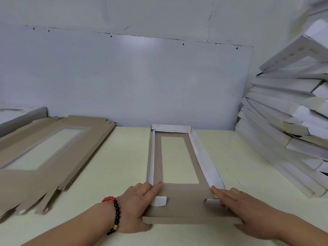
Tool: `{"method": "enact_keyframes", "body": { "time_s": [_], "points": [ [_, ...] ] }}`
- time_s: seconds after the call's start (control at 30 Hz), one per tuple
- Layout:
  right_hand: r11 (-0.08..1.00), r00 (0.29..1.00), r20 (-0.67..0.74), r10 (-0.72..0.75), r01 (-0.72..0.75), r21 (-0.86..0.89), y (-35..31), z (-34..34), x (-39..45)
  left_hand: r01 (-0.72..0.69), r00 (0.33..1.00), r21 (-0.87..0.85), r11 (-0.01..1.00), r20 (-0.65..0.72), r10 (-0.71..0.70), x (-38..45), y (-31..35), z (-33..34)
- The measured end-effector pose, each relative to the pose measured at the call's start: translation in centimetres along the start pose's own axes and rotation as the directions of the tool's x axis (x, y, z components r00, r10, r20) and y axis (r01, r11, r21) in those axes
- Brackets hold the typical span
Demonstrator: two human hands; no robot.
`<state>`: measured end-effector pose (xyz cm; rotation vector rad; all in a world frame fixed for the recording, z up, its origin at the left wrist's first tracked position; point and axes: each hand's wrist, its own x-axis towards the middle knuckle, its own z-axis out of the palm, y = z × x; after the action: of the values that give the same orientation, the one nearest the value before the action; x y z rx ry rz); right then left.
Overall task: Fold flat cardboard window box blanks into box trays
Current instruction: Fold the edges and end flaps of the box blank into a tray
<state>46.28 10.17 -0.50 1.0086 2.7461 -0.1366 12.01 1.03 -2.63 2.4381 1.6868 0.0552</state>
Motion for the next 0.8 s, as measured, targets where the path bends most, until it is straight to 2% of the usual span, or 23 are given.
{"method": "enact_keyframes", "body": {
  "time_s": [0.13, 0.27, 0.37, 0.53, 0.67, 0.8],
  "points": [
    [0.996, 0.999, -0.053, 0.01, -0.005, 0.085, 0.1, 0.1, -0.1, -0.018, 0.994, -0.078, 0.997, -0.108, 0.009, -0.1, 0.1, 0.5],
    [0.976, 0.992, -0.099, 0.073, -0.051, 0.211, 0.5, 0.4, -0.4, -0.038, 0.992, -0.166, 0.985, -0.125, 0.017, -0.2, 0.0, 0.4],
    [0.961, 0.989, -0.116, 0.087, -0.053, 0.272, 0.8, 0.8, -0.3, -0.034, 0.992, -0.158, 0.987, -0.127, 0.014, 0.0, -0.2, 0.1],
    [0.912, 0.98, -0.173, 0.095, -0.016, 0.409, 1.3, 0.9, 0.3, 0.011, 0.984, -0.26, 0.966, -0.17, -0.057, 0.5, -0.5, -0.1],
    [0.898, 0.969, -0.231, 0.091, 0.021, 0.44, 1.3, 1.5, 1.1, 0.027, 0.964, -0.297, 0.955, -0.246, -0.103, 0.7, -0.4, 0.2],
    [0.889, 0.959, -0.265, 0.1, 0.033, 0.457, 1.4, 1.4, 1.6, 0.078, 0.962, -0.307, 0.949, -0.226, -0.153, 0.8, -0.5, 0.4]
  ]
}}
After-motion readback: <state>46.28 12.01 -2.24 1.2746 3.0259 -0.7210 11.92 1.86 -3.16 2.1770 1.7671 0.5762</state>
